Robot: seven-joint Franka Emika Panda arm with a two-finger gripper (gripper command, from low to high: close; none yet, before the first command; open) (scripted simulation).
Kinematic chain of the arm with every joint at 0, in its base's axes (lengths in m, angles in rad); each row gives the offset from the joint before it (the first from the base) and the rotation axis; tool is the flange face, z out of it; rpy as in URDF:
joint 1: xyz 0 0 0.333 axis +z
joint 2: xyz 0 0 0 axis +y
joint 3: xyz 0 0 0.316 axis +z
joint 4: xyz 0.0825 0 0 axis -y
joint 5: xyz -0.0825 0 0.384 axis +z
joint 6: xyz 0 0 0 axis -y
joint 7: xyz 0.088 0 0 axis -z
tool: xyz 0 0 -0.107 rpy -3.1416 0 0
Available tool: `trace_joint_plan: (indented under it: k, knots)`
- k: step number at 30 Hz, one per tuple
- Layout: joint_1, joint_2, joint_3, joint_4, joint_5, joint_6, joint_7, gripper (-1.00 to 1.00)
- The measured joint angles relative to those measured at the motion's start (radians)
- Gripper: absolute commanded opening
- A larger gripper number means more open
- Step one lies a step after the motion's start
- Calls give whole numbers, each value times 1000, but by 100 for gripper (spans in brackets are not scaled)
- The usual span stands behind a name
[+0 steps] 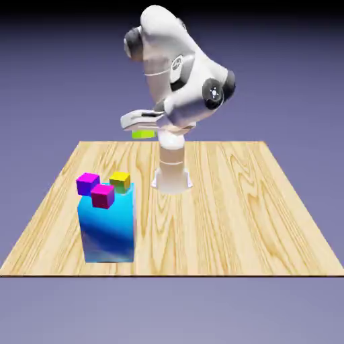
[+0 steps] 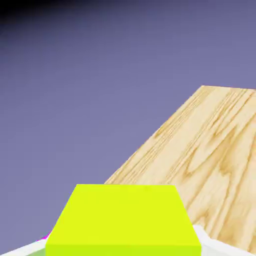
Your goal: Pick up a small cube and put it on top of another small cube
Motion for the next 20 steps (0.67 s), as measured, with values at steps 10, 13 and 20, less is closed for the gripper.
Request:
trace_joint_plan:
  k: [10,13,20]
  knots:
    - [350,356,-362,120,-141,-255,38,-100]
    - [323,347,-358,84,-141,-235,44,-100]
    - [202,304,-332,-68,-135,-145,68,100]
